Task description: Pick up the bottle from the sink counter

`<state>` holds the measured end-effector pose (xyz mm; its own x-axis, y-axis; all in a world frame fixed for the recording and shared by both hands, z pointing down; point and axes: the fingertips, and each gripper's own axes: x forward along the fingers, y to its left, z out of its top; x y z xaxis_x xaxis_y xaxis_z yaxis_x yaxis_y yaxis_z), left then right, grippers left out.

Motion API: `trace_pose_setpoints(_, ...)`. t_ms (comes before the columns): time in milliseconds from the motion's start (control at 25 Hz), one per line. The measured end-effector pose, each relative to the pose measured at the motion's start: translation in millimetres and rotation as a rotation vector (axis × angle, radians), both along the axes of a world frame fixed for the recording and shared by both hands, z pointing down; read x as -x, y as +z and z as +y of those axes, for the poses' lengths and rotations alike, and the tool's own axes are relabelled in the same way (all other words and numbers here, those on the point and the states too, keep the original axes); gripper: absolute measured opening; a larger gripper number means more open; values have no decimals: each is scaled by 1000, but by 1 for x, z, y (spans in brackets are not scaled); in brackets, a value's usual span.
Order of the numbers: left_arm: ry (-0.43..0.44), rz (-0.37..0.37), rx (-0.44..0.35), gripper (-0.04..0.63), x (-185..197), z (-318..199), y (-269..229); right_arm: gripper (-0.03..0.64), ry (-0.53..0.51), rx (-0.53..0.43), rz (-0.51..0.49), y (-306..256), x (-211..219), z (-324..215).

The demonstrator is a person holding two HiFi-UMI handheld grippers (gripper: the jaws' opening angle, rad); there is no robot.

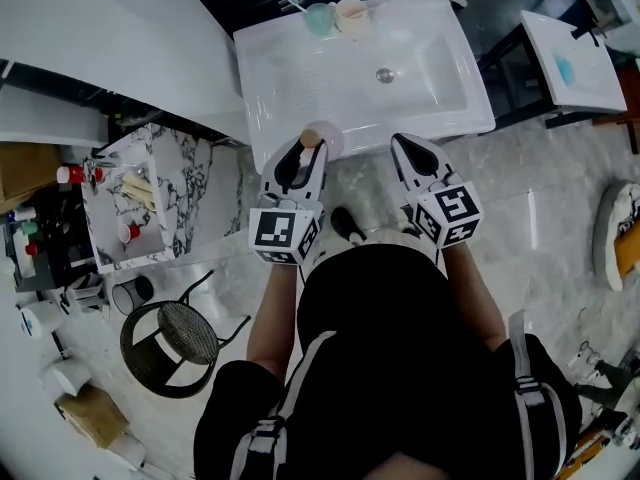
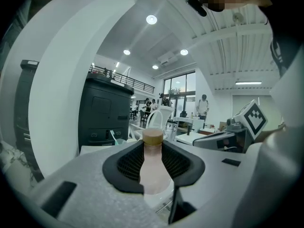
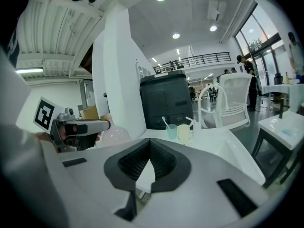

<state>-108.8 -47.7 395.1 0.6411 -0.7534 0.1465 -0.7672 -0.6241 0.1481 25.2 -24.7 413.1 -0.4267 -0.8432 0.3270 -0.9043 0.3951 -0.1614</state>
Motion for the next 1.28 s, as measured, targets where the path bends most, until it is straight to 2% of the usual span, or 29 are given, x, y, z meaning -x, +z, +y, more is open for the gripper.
trace_pose_setpoints(360, 4, 19, -20, 124, -53, 38, -20, -2, 4, -21, -1, -11, -61, 37)
trace_pose_setpoints(920, 11, 2, -25, 124, -144, 118, -40, -2, -12, -79, -18, -41, -149, 106)
trace_pose_setpoints(1280, 14, 24, -34, 124, -194, 164, -47, -2, -34, -111, -7, -53, -190, 148)
